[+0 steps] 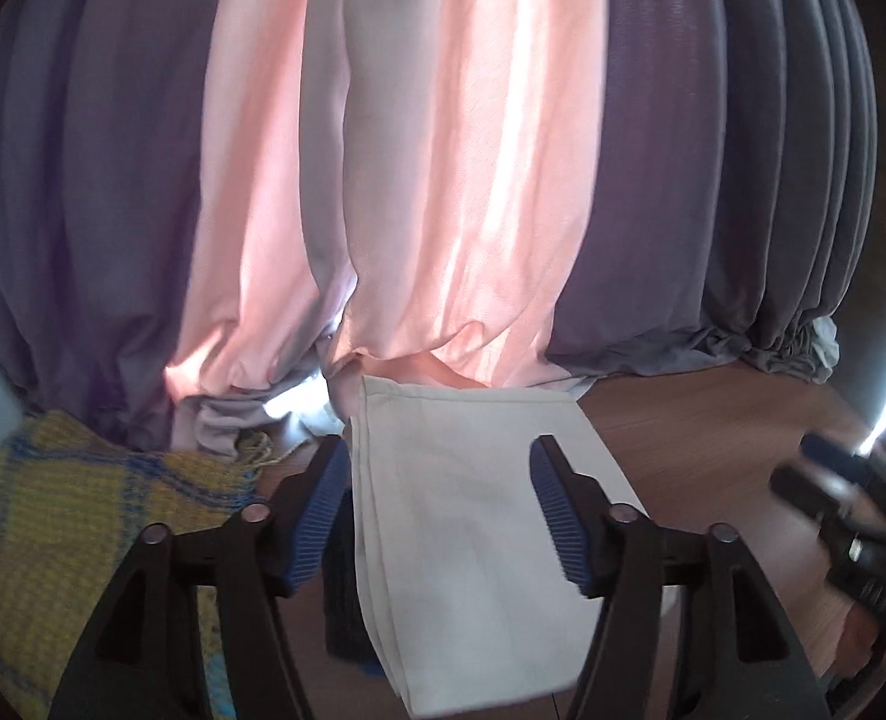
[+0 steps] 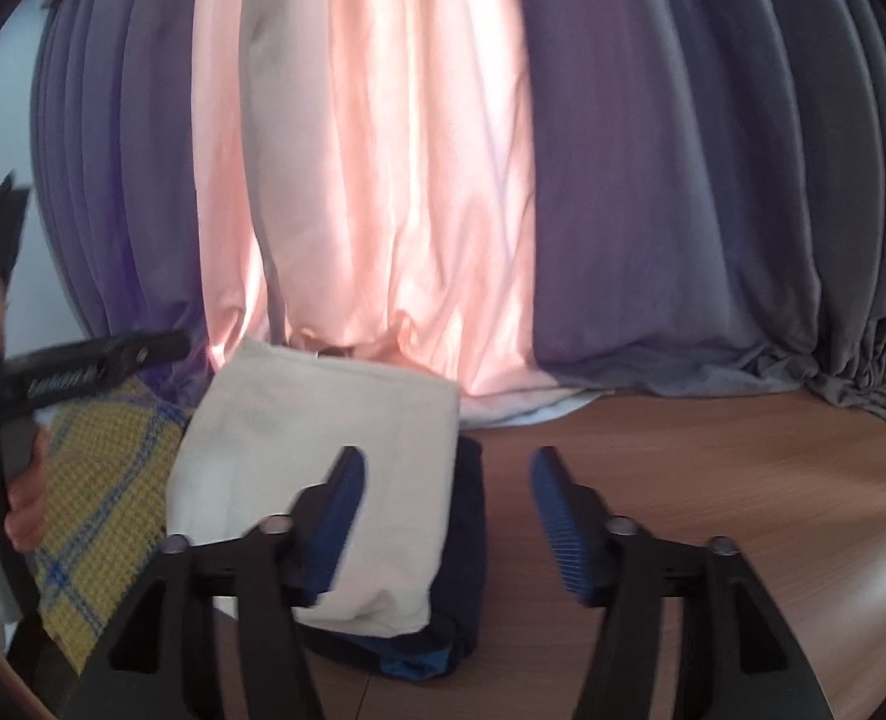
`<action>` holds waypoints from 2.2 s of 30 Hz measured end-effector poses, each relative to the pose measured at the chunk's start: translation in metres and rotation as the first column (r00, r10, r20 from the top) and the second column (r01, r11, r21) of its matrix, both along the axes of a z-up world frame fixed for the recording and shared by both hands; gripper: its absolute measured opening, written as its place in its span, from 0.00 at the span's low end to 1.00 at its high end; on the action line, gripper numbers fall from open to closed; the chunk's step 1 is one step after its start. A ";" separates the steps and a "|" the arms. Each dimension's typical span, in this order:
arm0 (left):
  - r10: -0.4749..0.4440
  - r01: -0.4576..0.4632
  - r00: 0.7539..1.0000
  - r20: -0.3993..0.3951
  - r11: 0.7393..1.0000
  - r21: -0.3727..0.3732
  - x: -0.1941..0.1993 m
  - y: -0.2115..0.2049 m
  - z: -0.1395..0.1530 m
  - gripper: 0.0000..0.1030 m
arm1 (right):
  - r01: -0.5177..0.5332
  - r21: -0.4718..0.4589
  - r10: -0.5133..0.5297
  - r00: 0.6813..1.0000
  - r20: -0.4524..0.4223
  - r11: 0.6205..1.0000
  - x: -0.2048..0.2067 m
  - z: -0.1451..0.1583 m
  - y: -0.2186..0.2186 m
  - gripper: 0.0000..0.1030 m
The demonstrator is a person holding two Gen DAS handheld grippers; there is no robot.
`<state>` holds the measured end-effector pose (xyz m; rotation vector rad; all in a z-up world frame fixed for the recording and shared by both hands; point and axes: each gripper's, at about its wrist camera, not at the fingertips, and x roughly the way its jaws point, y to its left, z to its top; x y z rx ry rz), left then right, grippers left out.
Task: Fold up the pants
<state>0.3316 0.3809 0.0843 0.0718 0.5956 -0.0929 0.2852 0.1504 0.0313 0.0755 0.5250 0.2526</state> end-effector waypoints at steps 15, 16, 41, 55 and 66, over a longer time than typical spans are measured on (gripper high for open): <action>0.081 -0.086 0.990 0.117 0.996 0.039 -0.139 -0.082 0.014 0.94 | -0.064 -0.026 0.066 0.994 0.085 0.998 -0.084 0.037 -0.063 0.80; 0.082 -0.088 0.989 0.125 0.995 0.043 -0.149 -0.088 0.013 0.96 | -0.067 -0.025 0.069 0.994 0.088 0.997 -0.092 0.038 -0.069 0.80; 0.109 -0.110 0.986 0.129 0.994 0.003 -0.294 -0.175 -0.006 1.00 | -0.087 -0.025 0.088 0.993 0.072 0.996 -0.223 0.030 -0.162 0.80; 0.102 -0.102 0.988 0.113 0.995 0.000 -0.318 -0.190 -0.011 1.00 | -0.068 -0.025 0.070 0.995 0.070 0.997 -0.250 0.026 -0.183 0.80; 0.097 -0.097 0.989 0.108 0.995 -0.006 -0.323 -0.195 -0.012 1.00 | -0.063 -0.020 0.064 0.996 0.057 0.998 -0.256 0.022 -0.188 0.80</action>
